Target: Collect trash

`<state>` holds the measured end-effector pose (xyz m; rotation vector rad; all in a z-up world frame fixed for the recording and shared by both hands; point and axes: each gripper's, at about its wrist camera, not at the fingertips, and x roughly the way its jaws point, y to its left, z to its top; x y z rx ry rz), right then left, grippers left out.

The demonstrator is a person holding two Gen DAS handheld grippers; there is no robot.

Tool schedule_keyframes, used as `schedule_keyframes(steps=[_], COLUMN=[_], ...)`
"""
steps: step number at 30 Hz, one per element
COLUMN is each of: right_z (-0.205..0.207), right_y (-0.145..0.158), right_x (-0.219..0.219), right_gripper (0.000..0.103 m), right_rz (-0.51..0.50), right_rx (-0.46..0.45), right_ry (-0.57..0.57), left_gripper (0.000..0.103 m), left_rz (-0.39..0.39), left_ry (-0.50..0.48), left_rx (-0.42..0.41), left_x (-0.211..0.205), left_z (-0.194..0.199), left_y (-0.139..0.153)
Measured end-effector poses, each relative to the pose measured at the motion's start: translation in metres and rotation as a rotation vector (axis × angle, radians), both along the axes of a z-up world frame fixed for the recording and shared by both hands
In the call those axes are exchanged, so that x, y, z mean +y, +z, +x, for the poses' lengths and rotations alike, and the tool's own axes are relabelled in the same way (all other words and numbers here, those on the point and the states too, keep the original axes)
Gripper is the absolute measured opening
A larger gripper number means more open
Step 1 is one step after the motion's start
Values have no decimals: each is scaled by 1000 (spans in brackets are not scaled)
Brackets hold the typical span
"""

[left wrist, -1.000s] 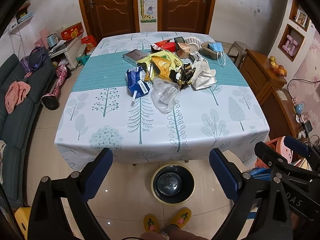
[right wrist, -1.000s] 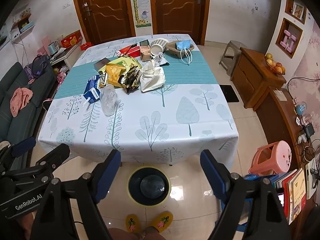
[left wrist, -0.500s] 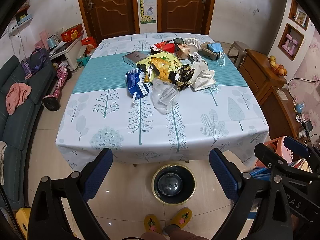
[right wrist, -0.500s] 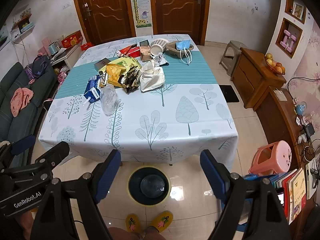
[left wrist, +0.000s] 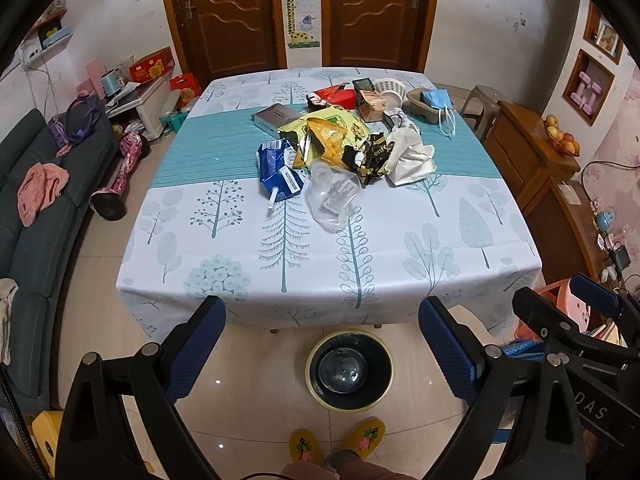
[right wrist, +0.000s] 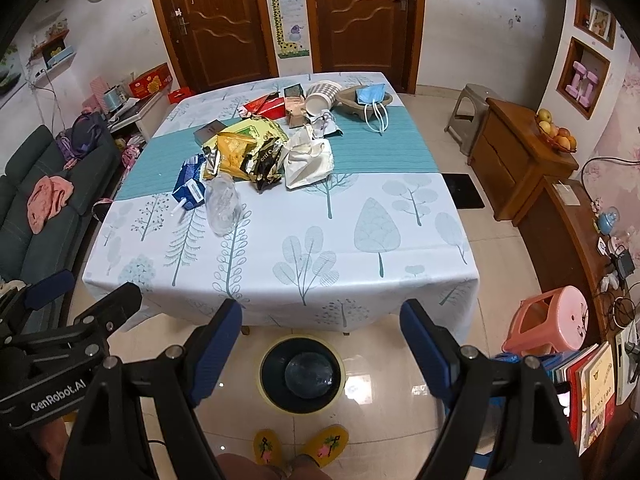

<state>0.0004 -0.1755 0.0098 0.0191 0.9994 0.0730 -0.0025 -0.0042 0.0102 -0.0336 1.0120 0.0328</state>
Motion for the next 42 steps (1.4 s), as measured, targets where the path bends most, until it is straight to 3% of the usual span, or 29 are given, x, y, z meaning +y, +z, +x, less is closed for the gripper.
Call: schedule_keyframes(steps=[17,23,29,34,42], right_z=[15,37,68,106,181], right_y=[5,4,6,2,-24], right_x=[4,10,15,13,8], right_gripper=[81,76,76,76,76], right_rz=[46,66,89,116,161], right_rx=[-15,-8,-12,7,89], right_ry=[31,22,-31,-98,-183], left_gripper=[96,96,96,96,96], left_rz=[23,18,-6,-54,-100], left_ry=[53,87,94,75,37], left_rx=[3,1,12,74,234], left_x=[12,34,63,91,118], left_z=[14,36,83,138,223], left_y=[7,11,11,1,-60])
